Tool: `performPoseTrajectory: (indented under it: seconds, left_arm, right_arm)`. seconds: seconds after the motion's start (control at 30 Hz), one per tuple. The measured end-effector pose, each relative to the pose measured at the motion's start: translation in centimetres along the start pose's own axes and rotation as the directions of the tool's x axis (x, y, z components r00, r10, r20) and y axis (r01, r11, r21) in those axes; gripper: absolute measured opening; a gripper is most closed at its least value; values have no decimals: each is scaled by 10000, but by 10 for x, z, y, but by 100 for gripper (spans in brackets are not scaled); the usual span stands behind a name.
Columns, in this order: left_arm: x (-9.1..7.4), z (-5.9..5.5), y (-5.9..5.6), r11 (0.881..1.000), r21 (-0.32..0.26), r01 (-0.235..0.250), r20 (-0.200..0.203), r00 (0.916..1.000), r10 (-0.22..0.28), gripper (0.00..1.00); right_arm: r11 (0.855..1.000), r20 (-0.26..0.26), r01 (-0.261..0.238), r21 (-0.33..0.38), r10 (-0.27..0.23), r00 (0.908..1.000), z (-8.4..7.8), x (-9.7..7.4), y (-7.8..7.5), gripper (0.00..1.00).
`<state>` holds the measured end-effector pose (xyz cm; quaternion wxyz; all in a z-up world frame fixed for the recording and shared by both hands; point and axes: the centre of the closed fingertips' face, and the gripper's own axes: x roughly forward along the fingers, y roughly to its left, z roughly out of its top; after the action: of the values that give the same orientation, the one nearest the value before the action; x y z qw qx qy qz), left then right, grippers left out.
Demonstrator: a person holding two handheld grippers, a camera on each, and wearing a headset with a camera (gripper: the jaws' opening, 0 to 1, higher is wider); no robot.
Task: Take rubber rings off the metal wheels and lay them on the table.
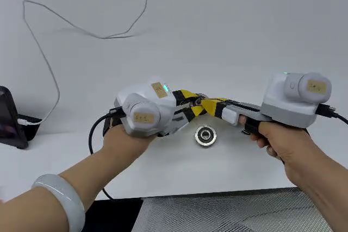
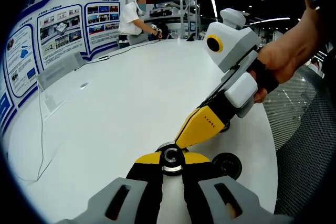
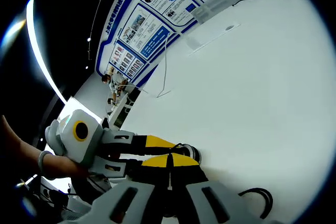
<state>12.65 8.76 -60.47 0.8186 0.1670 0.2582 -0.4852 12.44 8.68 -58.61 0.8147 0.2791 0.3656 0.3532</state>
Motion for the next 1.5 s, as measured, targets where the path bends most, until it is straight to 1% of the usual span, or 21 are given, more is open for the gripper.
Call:
performPoseTrajectory:
  seconds: [0.03,0.13,0.27,0.33,0.4,0.43,0.47,0.5,0.57,0.63,0.8,0.9,1.1,1.27,1.37,1.4,1.5]
  left_arm:
    - [0,0,0,9999,102,44,-44,10000,-44,14]
    - [-3,3,-1,9995,317,64,56,10000,-66,16]
    - [-10,4,-2,9994,350,36,163,9999,-41,18]
    - [-14,4,-3,9995,324,-20,261,9997,12,25]
    - [-19,4,-4,9992,395,-96,384,9992,81,27]
    - [-20,4,-4,9993,348,-113,386,9992,100,27]
    - [-22,0,-3,9993,316,-184,290,9994,175,27]
    - [-23,-1,-2,9994,283,-207,279,9994,199,27]
    - [-25,-6,-1,9994,164,-306,198,9993,303,30]
    - [-27,-9,0,9993,13,-371,195,9991,370,32]
    - [-32,-10,4,9983,-210,-549,265,9981,555,38]
    - [-35,-11,6,9973,-342,-645,319,9973,656,43]
    - [-41,-16,6,9959,-557,-710,347,9967,730,47]
    - [-48,-18,5,9949,-635,-781,441,9957,810,48]
    - [-52,-18,5,9934,-746,-870,608,9939,916,51]
    - [-54,-19,6,9926,-821,-897,591,9938,947,52]
    - [-59,-19,6,9907,-981,-946,753,9919,1021,55]
  right_arm:
    - [10000,-12,46,4,-46,10000,0,0,-2,1]
    - [9998,15,174,18,-174,9998,0,0,-4,1]
    - [9998,59,198,-1,-198,9998,0,0,-3,1]
    - [9997,75,229,6,-229,9997,0,0,-3,1]
    - [9998,73,199,-8,-199,9998,0,0,-2,1]
    - [9998,78,199,-18,-199,9998,0,0,-1,1]
    - [9998,86,181,9,-181,9998,0,0,0,1]
    - [9999,90,166,20,-166,9998,0,0,0,1]
    - [9999,87,118,33,-118,9999,0,0,2,1]
    - [10000,114,59,70,-60,9999,0,0,5,1]
    - [9999,157,-41,101,40,9999,1,-1,10,1]
    - [9998,205,-127,169,124,9997,2,-2,13,1]
    - [9982,402,-437,405,421,9983,5,-5,24,1]
    - [9956,687,-699,620,657,9955,11,-15,36,1]
    - [9943,832,-819,689,760,9936,13,-25,38,1]
    - [9940,865,-849,697,788,9931,13,-30,40,2]
    - [9943,934,-802,700,735,9929,13,-42,41,2]
